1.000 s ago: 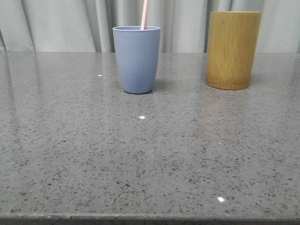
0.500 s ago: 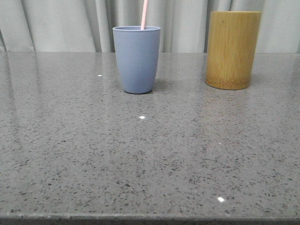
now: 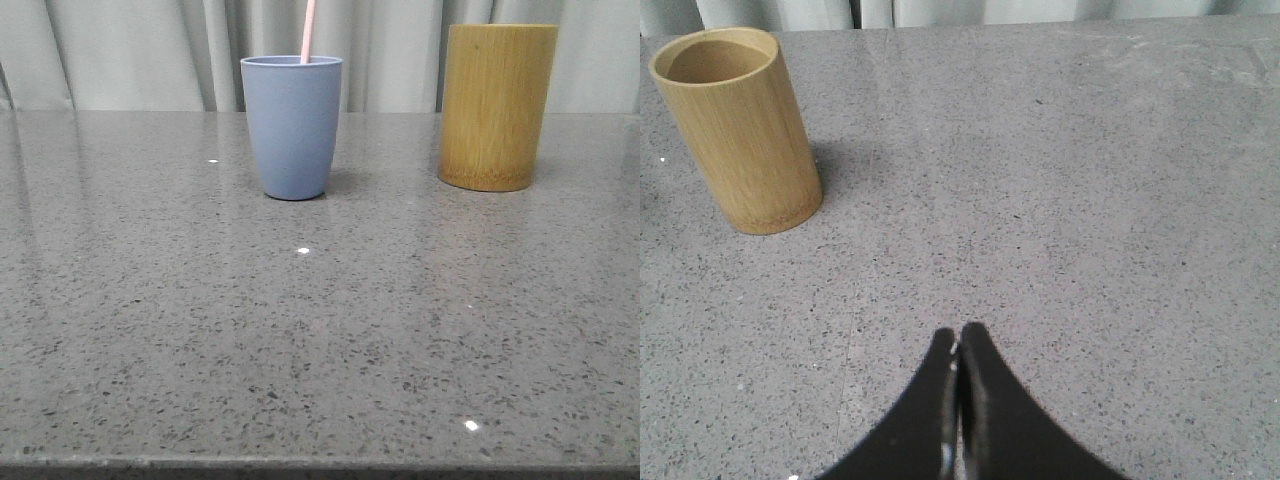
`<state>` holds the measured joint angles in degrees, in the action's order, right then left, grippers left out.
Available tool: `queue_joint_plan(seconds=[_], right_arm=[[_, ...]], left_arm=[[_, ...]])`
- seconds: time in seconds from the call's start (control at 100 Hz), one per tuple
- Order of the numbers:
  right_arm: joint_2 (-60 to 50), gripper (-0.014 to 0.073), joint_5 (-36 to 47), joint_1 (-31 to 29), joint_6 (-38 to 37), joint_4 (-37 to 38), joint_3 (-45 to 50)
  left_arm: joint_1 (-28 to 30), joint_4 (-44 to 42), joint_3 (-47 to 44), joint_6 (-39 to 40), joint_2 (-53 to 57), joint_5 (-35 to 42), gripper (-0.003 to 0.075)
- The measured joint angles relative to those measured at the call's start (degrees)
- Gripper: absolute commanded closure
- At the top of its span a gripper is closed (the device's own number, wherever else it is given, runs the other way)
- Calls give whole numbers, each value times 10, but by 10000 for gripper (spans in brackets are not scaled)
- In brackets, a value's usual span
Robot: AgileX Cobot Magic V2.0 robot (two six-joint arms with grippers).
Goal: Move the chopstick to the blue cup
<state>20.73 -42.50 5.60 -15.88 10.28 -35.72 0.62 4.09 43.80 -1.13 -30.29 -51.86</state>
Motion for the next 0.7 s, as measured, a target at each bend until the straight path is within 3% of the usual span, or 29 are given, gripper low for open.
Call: queue_joint_plan(seconds=[0.23, 0.52, 0.7], right_arm=[[0, 660, 1, 0, 0, 0, 0], [0, 660, 1, 0, 0, 0, 0], [0, 660, 1, 0, 1, 0, 0]], left_arm=[[0, -3, -11, 0, 22, 23, 739], [0, -2, -197, 0, 145, 298, 739], [0, -1, -322, 1, 236, 382, 739]])
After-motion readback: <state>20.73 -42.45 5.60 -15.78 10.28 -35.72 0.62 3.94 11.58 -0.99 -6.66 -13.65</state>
